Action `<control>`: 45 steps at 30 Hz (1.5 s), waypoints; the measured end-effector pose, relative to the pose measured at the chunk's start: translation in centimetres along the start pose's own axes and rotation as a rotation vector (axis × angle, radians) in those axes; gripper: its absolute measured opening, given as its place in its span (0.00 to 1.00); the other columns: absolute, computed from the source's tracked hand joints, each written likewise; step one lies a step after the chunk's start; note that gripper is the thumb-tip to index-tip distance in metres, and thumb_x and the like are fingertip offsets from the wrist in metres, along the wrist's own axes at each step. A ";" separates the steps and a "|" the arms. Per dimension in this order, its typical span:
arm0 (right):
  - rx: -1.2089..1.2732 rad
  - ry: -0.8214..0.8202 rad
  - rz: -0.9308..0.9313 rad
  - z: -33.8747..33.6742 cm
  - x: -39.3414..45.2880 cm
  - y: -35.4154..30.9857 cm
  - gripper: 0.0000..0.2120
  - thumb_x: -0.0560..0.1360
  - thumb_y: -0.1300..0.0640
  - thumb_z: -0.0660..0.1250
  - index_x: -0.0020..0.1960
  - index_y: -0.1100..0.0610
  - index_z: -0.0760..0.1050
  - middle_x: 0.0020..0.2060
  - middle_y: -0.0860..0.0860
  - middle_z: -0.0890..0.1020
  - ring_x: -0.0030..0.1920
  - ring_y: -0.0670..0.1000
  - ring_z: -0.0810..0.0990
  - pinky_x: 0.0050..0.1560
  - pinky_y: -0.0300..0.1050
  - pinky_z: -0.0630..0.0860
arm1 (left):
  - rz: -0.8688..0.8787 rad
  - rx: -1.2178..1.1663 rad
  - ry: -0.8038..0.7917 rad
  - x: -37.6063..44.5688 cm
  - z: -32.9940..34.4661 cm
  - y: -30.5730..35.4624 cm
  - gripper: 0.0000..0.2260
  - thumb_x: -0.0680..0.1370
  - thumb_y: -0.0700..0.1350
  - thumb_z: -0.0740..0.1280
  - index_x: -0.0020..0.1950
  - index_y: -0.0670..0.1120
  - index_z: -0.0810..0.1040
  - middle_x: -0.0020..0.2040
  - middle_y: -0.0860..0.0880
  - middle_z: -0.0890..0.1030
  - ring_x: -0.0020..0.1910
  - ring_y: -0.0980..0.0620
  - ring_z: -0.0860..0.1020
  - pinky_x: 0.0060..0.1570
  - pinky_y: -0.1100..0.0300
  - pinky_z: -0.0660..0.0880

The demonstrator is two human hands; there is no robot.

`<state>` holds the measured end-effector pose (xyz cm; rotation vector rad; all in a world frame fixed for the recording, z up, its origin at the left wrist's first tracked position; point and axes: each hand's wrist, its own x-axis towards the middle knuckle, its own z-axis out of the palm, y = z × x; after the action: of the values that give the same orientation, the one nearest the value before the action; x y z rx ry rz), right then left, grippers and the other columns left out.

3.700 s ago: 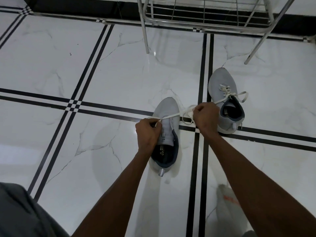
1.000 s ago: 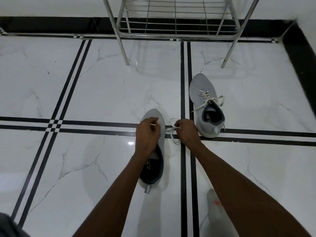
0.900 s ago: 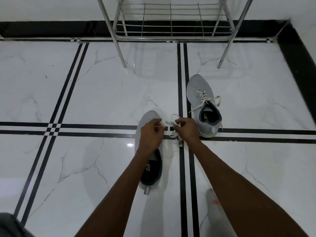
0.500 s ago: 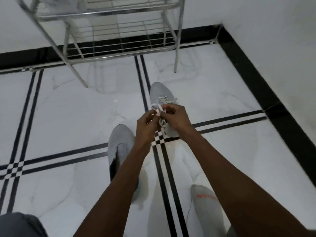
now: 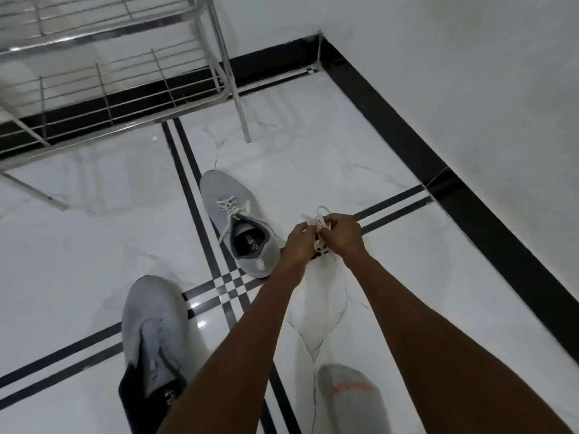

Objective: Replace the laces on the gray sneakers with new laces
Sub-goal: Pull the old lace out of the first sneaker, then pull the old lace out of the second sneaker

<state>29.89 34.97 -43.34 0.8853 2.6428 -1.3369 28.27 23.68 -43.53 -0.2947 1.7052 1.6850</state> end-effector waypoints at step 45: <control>0.081 -0.793 -0.089 24.9 -19.3 -15.2 0.26 0.77 0.49 0.69 0.72 0.55 0.70 0.59 0.51 0.80 0.57 0.53 0.80 0.58 0.57 0.81 | -0.130 0.001 0.875 -18.4 -35.2 -10.4 0.19 0.75 0.54 0.67 0.61 0.45 0.80 0.57 0.45 0.82 0.55 0.45 0.80 0.55 0.51 0.79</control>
<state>33.16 0.19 -42.23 0.1589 2.0273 -1.4262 36.69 -16.50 -43.89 -1.2560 2.2098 1.5486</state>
